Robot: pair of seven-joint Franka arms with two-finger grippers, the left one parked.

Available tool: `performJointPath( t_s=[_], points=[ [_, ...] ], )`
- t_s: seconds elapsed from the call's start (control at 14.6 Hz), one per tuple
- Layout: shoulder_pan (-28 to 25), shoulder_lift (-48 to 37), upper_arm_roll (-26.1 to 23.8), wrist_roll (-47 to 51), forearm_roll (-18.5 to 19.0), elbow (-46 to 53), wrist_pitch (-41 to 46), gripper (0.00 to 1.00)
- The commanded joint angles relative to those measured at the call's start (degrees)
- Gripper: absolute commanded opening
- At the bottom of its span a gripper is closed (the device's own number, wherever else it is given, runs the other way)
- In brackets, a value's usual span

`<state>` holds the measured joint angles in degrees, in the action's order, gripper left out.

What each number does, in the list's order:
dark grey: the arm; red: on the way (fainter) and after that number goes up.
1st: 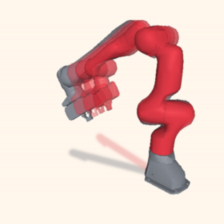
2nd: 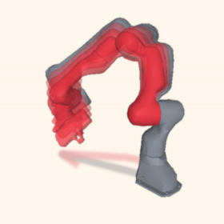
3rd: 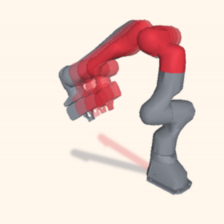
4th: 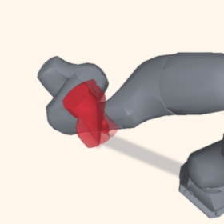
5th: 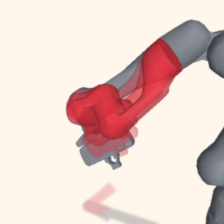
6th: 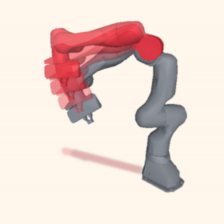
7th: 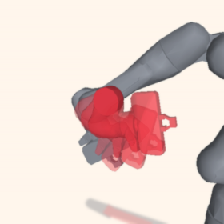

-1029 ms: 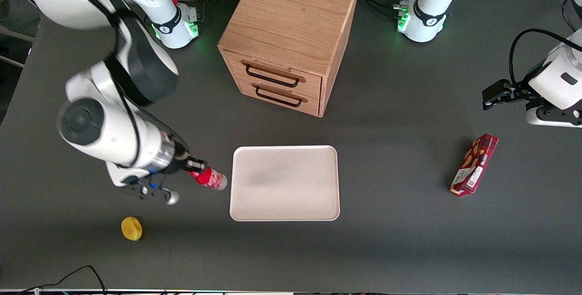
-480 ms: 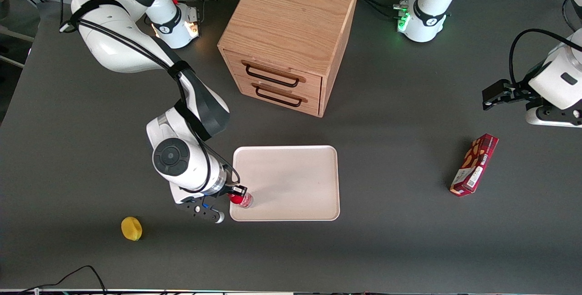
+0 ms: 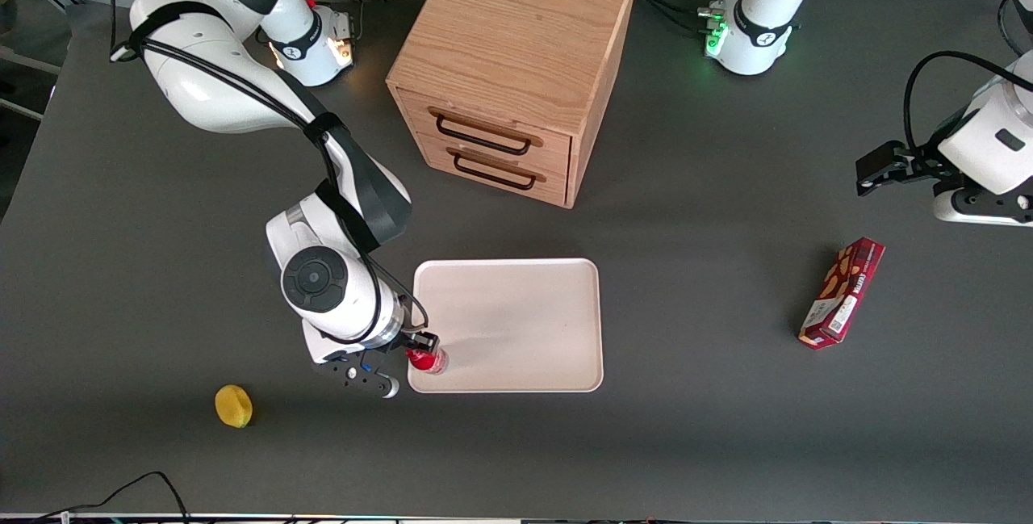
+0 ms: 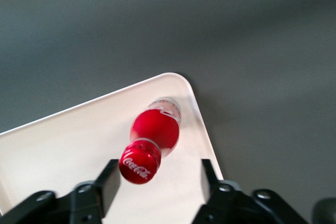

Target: Place coke bottle on tray

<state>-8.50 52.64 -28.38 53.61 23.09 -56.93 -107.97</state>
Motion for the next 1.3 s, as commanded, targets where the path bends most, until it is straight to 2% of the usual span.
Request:
performJointPath(
  t_s=[0.0,0.21,0.34,0.48,0.62,0.75,0.96,1.1,1.24],
  points=[
    [1.29,-3.92,-3.59,0.97,1.78,1.21,4.76,1.0],
    [5.85,-14.9,-9.48,-4.27,1.78,0.51,15.73,1.0],
    [8.58,-25.17,-10.11,-12.26,0.47,-2.29,26.79,1.0],
    [12.61,-34.05,-7.84,-20.86,-8.36,-3.45,35.24,1.0],
    [13.07,-43.97,2.14,-27.65,-16.11,-8.59,39.4,1.0],
    [13.34,-54.96,10.07,-32.05,-21.49,-22.36,34.44,1.0],
    [13.95,-70.61,15.01,-39.98,-24.66,-44.08,23.71,1.0],
    [13.95,-75.47,15.55,-40.34,-25.73,-51.24,19.22,1.0],
    [13.69,-76.46,17.04,-41.21,-26.34,-52.23,19.2,1.0]
  ],
)
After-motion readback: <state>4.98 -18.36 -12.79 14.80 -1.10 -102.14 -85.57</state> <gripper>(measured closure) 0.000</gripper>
